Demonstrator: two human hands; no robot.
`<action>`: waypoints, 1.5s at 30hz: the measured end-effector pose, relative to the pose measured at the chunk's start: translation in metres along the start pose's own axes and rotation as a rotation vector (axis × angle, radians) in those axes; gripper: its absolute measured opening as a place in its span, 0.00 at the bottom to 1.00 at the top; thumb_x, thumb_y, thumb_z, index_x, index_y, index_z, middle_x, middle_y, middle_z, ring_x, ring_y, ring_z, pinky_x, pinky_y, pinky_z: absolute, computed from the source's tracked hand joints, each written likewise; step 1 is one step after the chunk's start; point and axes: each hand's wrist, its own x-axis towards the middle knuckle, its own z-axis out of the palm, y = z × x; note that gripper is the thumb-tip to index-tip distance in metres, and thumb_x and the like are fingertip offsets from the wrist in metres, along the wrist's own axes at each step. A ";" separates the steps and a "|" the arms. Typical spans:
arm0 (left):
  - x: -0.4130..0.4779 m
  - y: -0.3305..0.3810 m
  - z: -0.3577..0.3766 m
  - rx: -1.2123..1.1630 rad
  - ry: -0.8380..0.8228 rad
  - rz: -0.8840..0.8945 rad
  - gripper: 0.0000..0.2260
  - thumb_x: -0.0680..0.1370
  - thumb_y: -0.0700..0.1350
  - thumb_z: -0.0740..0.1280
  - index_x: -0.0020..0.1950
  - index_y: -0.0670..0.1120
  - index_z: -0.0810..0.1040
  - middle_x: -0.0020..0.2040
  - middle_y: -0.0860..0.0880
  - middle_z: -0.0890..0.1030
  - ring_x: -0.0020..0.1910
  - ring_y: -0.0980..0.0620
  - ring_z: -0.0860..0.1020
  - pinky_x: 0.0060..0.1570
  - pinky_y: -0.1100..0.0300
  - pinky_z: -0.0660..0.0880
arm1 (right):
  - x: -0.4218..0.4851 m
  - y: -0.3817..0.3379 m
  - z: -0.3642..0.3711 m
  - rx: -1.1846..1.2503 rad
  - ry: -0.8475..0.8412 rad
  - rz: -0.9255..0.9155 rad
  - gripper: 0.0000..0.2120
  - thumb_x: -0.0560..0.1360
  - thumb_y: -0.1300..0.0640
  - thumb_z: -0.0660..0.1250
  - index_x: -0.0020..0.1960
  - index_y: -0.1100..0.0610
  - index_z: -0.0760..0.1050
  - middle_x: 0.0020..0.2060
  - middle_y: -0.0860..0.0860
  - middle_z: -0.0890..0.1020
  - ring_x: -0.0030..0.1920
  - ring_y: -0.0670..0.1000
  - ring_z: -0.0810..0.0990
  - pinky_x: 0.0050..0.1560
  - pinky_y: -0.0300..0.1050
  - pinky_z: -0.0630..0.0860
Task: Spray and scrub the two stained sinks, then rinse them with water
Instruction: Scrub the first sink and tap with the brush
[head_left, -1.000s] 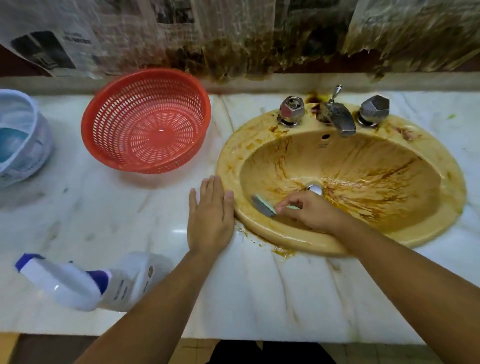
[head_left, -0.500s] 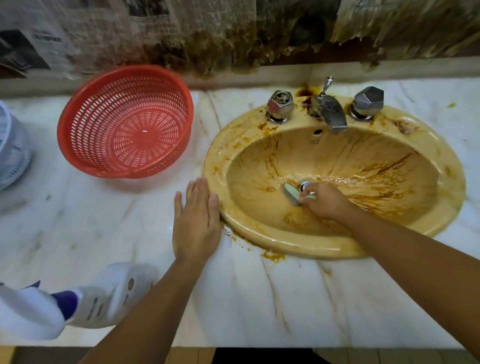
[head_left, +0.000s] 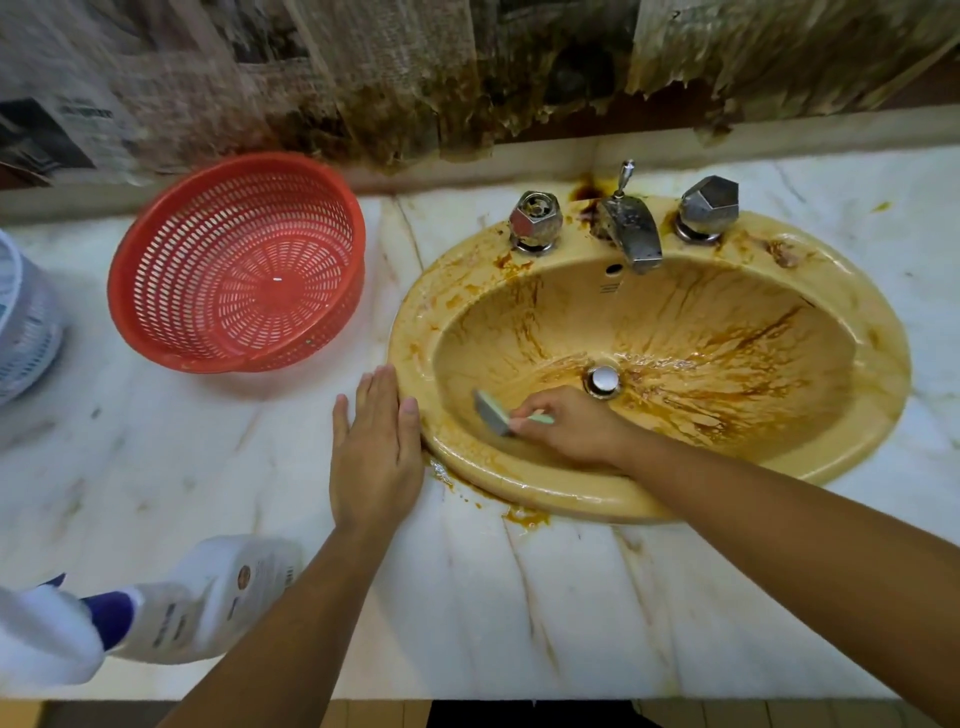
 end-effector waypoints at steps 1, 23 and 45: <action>0.000 0.001 0.000 -0.002 0.000 0.000 0.28 0.86 0.58 0.43 0.83 0.46 0.58 0.81 0.50 0.64 0.81 0.55 0.55 0.81 0.49 0.46 | -0.005 -0.001 0.000 0.007 -0.072 -0.039 0.10 0.79 0.46 0.72 0.57 0.47 0.85 0.55 0.44 0.84 0.55 0.46 0.80 0.54 0.43 0.72; 0.001 0.001 -0.001 0.024 -0.006 0.011 0.28 0.86 0.58 0.42 0.82 0.46 0.59 0.81 0.50 0.65 0.81 0.55 0.55 0.81 0.49 0.47 | -0.013 -0.019 0.010 0.099 -0.059 -0.136 0.10 0.81 0.47 0.69 0.58 0.48 0.84 0.55 0.41 0.85 0.56 0.41 0.81 0.56 0.38 0.74; 0.002 -0.001 -0.001 0.030 -0.019 0.000 0.28 0.86 0.59 0.41 0.84 0.48 0.57 0.81 0.52 0.63 0.81 0.59 0.52 0.81 0.53 0.43 | -0.016 -0.050 0.020 0.119 0.007 -0.089 0.14 0.82 0.49 0.67 0.66 0.49 0.82 0.59 0.41 0.84 0.58 0.42 0.81 0.58 0.39 0.76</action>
